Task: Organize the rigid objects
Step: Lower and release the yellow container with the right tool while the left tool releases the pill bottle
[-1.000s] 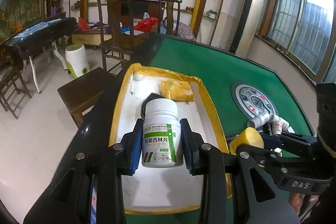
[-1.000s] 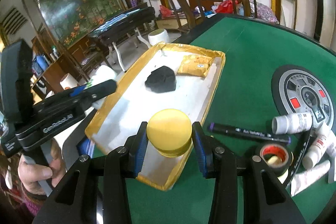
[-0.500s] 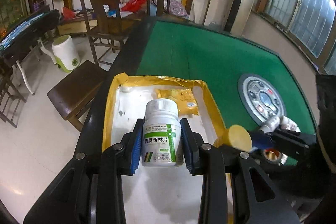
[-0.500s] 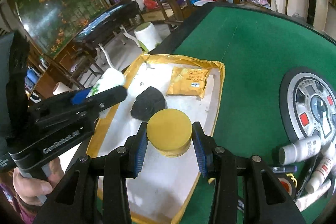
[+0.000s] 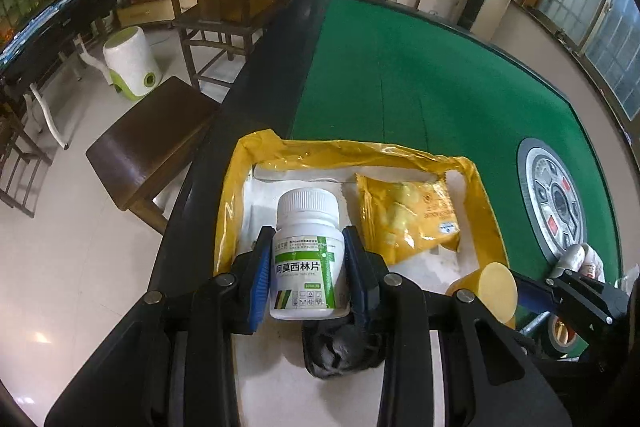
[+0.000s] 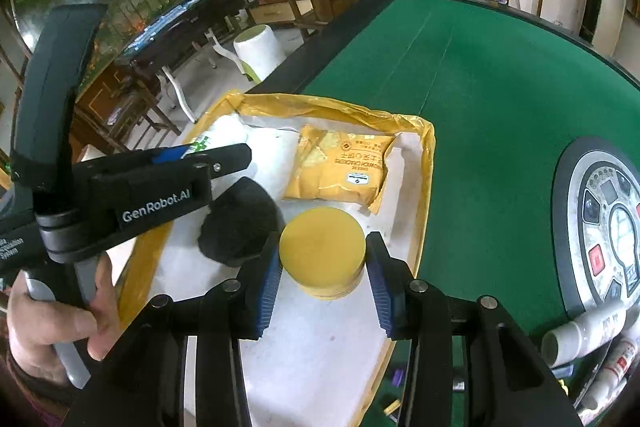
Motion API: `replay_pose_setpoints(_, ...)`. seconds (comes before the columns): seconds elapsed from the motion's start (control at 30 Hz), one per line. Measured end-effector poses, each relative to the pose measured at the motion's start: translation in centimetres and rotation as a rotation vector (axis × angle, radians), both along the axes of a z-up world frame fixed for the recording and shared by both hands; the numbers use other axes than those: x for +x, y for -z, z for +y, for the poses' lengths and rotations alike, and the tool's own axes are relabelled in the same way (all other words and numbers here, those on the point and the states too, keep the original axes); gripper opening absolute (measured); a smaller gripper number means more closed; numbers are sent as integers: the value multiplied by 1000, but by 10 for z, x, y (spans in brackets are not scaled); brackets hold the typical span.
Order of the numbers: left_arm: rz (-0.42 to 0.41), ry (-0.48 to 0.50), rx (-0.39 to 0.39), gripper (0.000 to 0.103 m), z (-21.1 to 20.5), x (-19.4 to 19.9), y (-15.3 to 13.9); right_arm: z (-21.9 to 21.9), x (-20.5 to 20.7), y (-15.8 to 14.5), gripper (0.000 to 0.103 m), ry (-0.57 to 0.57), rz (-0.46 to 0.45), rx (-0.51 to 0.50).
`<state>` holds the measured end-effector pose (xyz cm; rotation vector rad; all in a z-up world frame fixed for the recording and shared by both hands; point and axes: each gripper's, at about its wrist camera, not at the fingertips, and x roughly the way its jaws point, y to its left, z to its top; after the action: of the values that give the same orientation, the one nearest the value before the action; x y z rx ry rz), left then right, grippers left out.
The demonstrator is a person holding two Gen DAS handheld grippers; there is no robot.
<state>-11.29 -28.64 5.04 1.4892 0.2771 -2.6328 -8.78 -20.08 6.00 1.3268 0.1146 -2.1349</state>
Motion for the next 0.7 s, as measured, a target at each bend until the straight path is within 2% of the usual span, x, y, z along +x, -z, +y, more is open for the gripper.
replay_pose_setpoints(0.7, 0, 22, 2, 31, 1, -13, 6, -1, -13, 13, 37, 21, -33, 6)
